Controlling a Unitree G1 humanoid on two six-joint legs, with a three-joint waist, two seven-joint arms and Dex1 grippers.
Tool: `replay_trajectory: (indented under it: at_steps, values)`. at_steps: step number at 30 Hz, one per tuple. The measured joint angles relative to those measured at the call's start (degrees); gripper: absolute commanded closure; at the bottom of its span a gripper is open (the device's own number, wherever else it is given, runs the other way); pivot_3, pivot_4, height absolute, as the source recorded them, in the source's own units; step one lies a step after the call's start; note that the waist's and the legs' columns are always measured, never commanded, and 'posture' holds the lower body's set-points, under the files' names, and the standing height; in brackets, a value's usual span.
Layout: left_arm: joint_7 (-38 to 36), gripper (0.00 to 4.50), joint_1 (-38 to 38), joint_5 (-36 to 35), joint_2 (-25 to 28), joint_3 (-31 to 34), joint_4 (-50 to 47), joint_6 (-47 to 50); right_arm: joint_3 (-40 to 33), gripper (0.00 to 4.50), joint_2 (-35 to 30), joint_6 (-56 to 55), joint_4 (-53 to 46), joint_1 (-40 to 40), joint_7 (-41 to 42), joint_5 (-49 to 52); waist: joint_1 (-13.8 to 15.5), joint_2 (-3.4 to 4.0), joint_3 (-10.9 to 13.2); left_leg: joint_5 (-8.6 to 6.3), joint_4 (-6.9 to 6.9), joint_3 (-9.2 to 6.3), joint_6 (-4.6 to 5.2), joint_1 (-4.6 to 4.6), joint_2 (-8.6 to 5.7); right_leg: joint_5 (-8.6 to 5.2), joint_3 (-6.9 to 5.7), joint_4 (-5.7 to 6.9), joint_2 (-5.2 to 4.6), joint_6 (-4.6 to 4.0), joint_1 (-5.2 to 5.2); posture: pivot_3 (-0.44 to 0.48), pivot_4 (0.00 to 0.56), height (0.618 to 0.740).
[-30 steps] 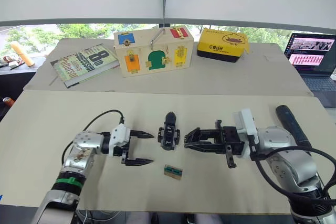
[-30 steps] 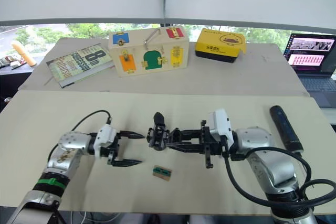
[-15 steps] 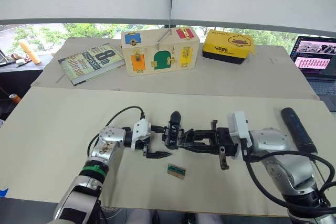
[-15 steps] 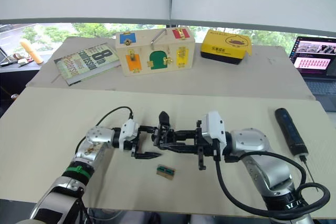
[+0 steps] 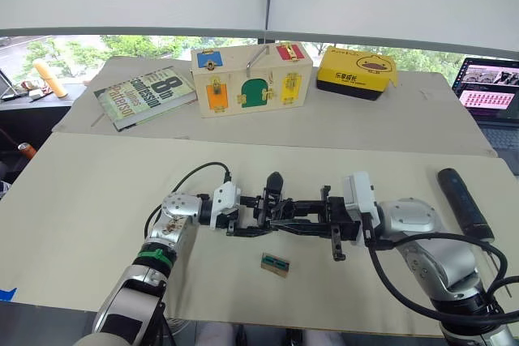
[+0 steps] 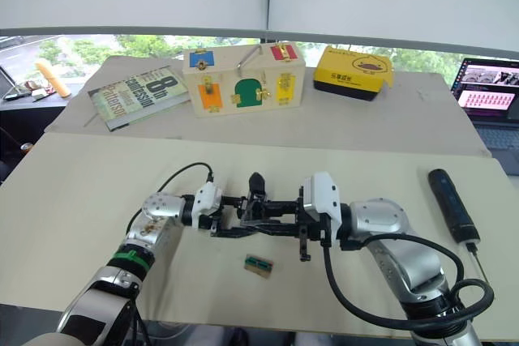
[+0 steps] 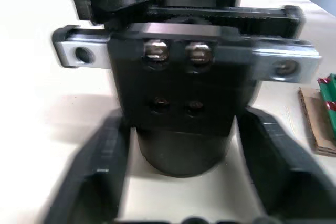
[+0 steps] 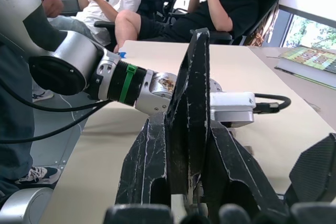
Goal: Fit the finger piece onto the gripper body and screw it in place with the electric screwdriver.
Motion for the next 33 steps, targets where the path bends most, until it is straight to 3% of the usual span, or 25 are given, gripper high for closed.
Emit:
replay_trajectory:
  at_steps: [15,33]
  values:
    - [0.7,2.22,-0.7,1.3,-0.6,-0.9,0.1,0.2,4.4,4.09,4.8,-0.1,4.0,-2.4,-3.9,-5.2,0.4,0.0,-0.1,-0.08,0.1,-0.03,0.23,-0.03,-0.17,0.07,-0.01,-0.06,-0.17,0.14,0.08,0.0,0.15,0.74]
    - [4.1,2.22,0.0,2.1,-0.3,-2.2,-1.9,1.8,5.8,4.09,4.6,-2.8,8.6,-1.0,-4.5,-11.6,0.2,0.0,-0.1,0.04,0.1,-0.07,0.49,-0.02,-0.48,0.17,-0.04,-0.05,-0.66,0.37,0.13,0.0,0.15,0.74]
